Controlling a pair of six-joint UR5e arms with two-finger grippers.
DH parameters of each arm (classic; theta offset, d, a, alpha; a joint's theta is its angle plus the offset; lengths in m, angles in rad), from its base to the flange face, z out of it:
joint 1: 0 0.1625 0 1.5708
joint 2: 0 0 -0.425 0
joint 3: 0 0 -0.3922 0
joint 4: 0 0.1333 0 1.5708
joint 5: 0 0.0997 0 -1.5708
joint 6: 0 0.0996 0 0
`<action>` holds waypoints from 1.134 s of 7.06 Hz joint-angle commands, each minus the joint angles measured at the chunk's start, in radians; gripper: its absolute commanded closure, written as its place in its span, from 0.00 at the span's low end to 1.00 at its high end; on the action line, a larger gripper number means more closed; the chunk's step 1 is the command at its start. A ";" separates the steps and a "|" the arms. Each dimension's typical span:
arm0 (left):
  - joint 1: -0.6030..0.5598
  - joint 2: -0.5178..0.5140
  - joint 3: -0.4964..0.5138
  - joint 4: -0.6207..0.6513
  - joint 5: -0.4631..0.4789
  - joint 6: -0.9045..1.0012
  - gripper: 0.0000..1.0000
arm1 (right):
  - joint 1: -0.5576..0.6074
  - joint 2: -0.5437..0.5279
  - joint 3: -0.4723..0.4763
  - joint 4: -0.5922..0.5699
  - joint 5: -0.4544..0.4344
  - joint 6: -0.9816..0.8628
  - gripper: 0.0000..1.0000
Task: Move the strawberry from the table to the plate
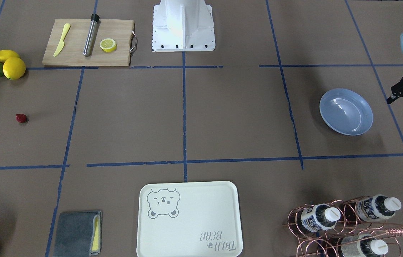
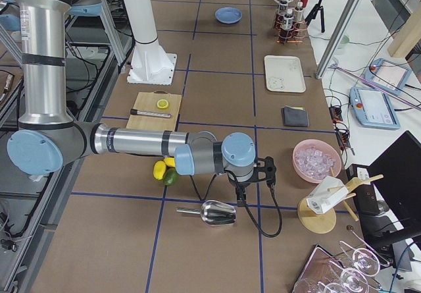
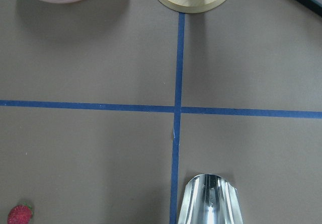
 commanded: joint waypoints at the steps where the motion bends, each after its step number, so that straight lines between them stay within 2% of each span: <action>1: 0.102 0.000 0.022 -0.151 0.080 -0.215 0.00 | 0.000 -0.003 0.001 0.000 0.002 0.000 0.00; 4: 0.157 -0.001 0.040 -0.174 0.132 -0.271 0.00 | 0.000 -0.001 0.001 0.002 0.002 0.000 0.00; 5: 0.171 -0.001 0.040 -0.174 0.154 -0.271 0.05 | 0.000 -0.001 0.002 0.002 0.002 0.000 0.00; 8: 0.193 -0.004 0.042 -0.173 0.166 -0.271 0.30 | 0.000 -0.001 0.002 0.002 0.001 0.000 0.00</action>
